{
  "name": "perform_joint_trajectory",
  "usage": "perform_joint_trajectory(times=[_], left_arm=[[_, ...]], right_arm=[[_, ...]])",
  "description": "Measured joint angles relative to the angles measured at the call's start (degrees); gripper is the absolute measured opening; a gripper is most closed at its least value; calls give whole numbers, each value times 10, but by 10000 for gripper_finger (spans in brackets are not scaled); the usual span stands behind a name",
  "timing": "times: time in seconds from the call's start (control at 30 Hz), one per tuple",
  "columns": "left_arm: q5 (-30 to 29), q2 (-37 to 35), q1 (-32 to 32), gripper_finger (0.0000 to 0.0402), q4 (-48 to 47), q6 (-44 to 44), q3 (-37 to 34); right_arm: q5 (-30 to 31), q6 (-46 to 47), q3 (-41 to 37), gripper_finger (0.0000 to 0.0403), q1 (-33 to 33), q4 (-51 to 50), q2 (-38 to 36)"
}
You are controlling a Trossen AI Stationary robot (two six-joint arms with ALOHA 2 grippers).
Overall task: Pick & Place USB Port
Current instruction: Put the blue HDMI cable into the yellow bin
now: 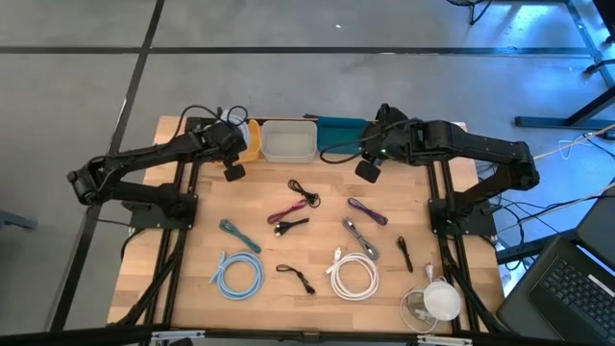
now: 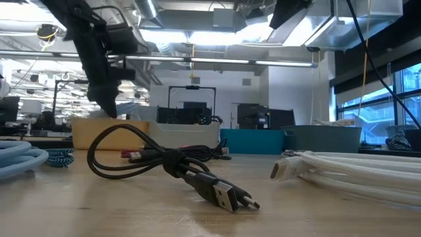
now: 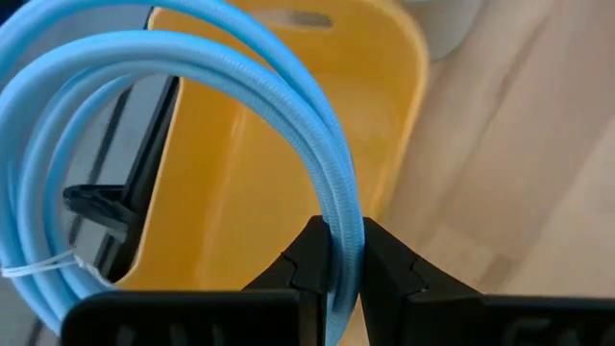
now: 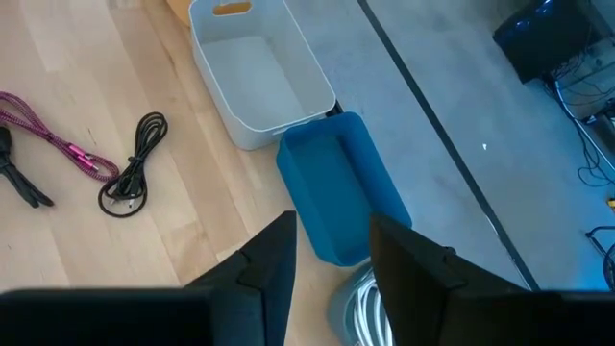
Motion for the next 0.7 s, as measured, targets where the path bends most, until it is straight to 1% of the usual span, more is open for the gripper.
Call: perform_joint_trajectory(times=[0.13,0.3,0.43,0.5,0.57,0.7], left_arm=[[-13,34,0,27,11,9,-3],[0,91,0,27,43,18,-3],[-14,123,0,31,64,26,-3],[-18,129,0,51,66,31,-3],[-28,127,0,81,67,31,-3],[-33,109,0,134,67,31,-3]], right_arm=[[0,0,0,136,0,0,0],[0,0,0,136,0,0,0],[0,0,0,136,0,0,0],[-2,0,0,136,0,0,0],[-2,0,0,136,0,0,0],[-2,0,0,136,0,0,0]])
